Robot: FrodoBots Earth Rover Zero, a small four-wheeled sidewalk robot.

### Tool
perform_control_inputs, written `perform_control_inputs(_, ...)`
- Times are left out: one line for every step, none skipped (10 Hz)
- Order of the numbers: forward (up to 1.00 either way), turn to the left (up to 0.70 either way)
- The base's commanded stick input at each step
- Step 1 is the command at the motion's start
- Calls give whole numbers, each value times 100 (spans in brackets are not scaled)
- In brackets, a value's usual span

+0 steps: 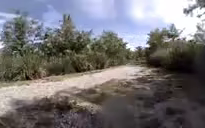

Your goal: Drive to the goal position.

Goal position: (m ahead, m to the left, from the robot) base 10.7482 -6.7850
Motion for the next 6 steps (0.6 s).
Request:
perform_control_inputs(85,0)
perform_control_inputs(85,0)
perform_control_inputs(85,0)
perform_control_inputs(85,0)
perform_control_inputs(85,0)
perform_control_inputs(85,0)
